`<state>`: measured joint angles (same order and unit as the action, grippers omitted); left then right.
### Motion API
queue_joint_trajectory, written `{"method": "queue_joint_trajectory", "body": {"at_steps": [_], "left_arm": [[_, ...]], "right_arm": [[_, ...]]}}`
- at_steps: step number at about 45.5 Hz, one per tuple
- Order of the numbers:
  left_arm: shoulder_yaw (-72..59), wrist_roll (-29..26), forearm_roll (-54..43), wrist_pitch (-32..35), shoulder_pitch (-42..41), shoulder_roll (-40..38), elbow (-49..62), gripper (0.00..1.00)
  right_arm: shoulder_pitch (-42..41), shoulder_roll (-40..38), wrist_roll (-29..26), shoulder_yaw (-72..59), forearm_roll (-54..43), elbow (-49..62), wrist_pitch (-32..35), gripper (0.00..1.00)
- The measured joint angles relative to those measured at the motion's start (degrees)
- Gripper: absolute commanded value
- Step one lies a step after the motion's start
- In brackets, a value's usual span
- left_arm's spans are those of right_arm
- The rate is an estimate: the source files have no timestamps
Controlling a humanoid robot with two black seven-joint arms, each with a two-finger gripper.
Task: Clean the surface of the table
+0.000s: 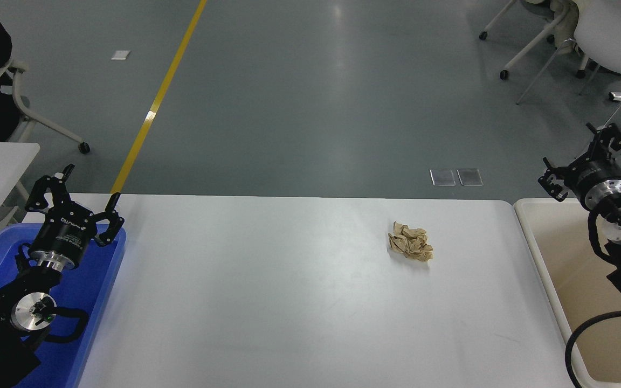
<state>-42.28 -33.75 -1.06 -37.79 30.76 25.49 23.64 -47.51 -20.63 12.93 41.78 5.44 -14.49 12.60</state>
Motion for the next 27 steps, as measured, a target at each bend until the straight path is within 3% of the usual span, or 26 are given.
{"method": "queue_joint_trajectory", "body": {"at_steps": [10, 27], "left_arm": [[0.00, 0.00, 0.00, 0.00, 0.00, 0.00, 0.00, 1.00], [0.00, 0.00, 0.00, 0.00, 0.00, 0.00, -0.01, 1.00]], "right_arm": [[3.56, 0.75, 4.26, -2.66, -0.04, -0.74, 0.84, 0.99], [5.13, 1.33, 6.25, -4.14, -0.38, -0.67, 1.14, 0.99]]}}
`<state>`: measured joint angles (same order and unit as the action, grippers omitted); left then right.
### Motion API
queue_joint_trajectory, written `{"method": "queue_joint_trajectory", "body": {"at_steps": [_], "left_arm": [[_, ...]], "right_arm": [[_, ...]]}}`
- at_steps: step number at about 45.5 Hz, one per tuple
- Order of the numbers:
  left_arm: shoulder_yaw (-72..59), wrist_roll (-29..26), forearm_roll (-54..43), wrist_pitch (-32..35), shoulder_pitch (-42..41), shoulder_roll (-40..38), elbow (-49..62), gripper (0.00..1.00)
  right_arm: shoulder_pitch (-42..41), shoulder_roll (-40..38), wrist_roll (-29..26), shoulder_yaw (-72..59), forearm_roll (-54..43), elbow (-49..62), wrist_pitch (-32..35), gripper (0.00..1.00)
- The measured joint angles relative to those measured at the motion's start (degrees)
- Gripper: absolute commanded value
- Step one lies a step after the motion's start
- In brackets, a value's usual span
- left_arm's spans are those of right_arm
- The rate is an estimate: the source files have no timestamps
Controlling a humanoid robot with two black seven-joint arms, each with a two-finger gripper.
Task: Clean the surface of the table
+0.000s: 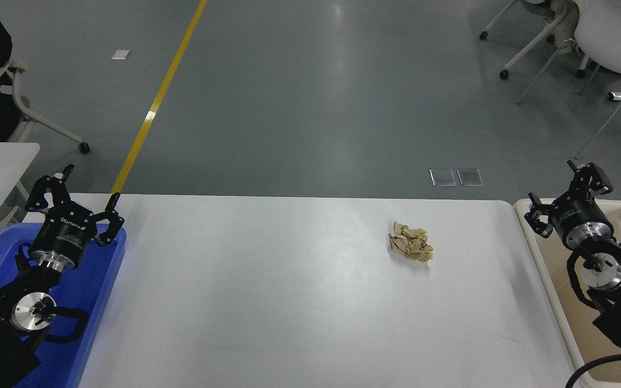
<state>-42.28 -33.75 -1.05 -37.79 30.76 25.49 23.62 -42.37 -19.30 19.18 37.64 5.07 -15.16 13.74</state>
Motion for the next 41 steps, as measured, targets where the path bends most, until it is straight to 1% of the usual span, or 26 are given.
{"method": "queue_joint_trajectory", "body": {"at_steps": [18, 25, 33, 41], "left_arm": [[0.00, 0.00, 0.00, 0.00, 0.00, 0.00, 0.00, 1.00], [0.00, 0.00, 0.00, 0.00, 0.00, 0.00, 0.01, 1.00], [0.00, 0.00, 0.00, 0.00, 0.00, 0.00, 0.00, 1.00], [0.00, 0.00, 0.00, 0.00, 0.00, 0.00, 0.01, 1.00]], "right_arm": [[-1.88, -0.57, 0.21, -0.41, -0.91, -0.23, 0.29, 0.99], [-2.75, -2.53, 0.23, -1.50, -1.06, -2.67, 2.74, 0.99], [-4.25, -5.73, 0.25, -6.56, -1.13, -6.64, 6.65, 0.99], [-8.29, -8.93, 0.22, -16.49, -2.10, -8.09, 8.39, 0.99]]}}
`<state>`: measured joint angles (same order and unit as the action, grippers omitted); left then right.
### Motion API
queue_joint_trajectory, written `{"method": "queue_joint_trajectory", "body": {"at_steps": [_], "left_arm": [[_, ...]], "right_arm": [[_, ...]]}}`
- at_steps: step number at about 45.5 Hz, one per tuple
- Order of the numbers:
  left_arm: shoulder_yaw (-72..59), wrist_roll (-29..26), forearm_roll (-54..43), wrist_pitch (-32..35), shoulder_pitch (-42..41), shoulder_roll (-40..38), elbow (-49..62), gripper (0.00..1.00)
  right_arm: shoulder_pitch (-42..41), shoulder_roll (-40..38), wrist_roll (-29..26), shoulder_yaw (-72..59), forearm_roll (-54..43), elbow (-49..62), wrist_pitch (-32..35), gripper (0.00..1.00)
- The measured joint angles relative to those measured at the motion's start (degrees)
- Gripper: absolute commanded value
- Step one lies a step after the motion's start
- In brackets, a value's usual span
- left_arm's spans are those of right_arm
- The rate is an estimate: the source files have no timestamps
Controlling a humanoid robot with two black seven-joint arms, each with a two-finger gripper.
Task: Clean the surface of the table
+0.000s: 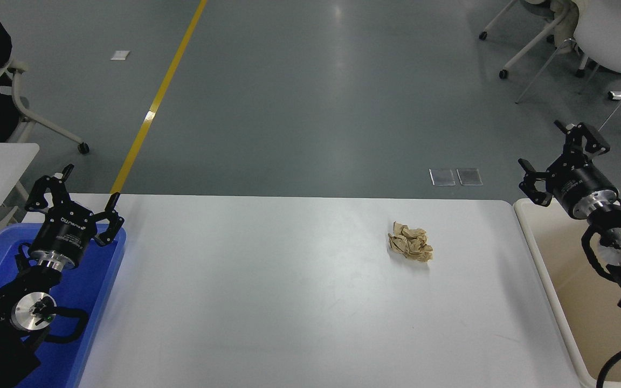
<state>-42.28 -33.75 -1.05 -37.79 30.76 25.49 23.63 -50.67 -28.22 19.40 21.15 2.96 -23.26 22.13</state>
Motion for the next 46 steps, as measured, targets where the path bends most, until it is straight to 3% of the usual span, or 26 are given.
{"method": "queue_joint_trajectory", "body": {"at_steps": [26, 46], "left_arm": [[0.00, 0.00, 0.00, 0.00, 0.00, 0.00, 0.01, 1.00], [0.00, 0.00, 0.00, 0.00, 0.00, 0.00, 0.01, 1.00]], "right_arm": [[-18.20, -5.17, 0.03, -34.50, -2.35, -1.60, 6.55, 0.99], [-28.85, -0.34, 0.35, -48.16, -24.91, -1.41, 8.39, 0.98]]}}
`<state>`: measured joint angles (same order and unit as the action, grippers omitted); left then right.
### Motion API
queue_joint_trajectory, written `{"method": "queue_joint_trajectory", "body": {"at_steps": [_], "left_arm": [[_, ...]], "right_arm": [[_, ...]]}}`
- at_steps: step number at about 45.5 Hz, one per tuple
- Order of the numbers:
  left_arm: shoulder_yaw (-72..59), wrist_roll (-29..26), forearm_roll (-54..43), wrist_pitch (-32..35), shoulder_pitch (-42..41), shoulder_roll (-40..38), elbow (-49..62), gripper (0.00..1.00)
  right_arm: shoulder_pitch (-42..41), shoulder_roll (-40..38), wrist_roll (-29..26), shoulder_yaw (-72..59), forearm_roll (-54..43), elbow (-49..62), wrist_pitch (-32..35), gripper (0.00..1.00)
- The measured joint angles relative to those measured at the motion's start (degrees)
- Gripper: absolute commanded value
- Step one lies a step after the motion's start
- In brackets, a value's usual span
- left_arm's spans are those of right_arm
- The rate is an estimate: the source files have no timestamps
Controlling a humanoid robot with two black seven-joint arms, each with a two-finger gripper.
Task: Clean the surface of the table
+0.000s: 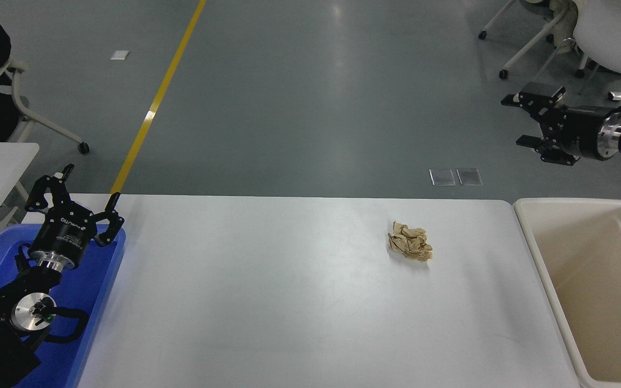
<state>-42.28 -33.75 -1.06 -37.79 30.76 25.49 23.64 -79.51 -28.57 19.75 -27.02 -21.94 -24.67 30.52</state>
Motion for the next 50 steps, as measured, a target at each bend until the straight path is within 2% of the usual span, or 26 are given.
{"method": "queue_joint_trajectory", "body": {"at_steps": [5, 22, 36, 48, 50], "left_arm": [[0.00, 0.00, 0.00, 0.00, 0.00, 0.00, 0.00, 1.00], [0.00, 0.00, 0.00, 0.00, 0.00, 0.00, 0.00, 1.00], [0.00, 0.00, 0.00, 0.00, 0.00, 0.00, 0.01, 1.00], [0.00, 0.00, 0.00, 0.00, 0.00, 0.00, -0.01, 1.00], [0.00, 0.00, 0.00, 0.00, 0.00, 0.00, -0.01, 1.00]], "right_arm": [[-0.90, 3.26, 0.07, -0.93, -8.10, -0.44, 0.12, 0.98], [0.02, 14.04, 0.19, -4.33, -23.64, -0.79, -1.19, 0.98], [3.37, 19.23, 0.19, -11.58, -31.37, -0.25, -7.37, 0.98], [6.46, 22.64, 0.12, -14.98, -34.02, 1.23, -11.71, 0.97], [6.90, 23.21, 0.13, -15.21, -34.20, 1.44, -12.16, 0.95]]}}
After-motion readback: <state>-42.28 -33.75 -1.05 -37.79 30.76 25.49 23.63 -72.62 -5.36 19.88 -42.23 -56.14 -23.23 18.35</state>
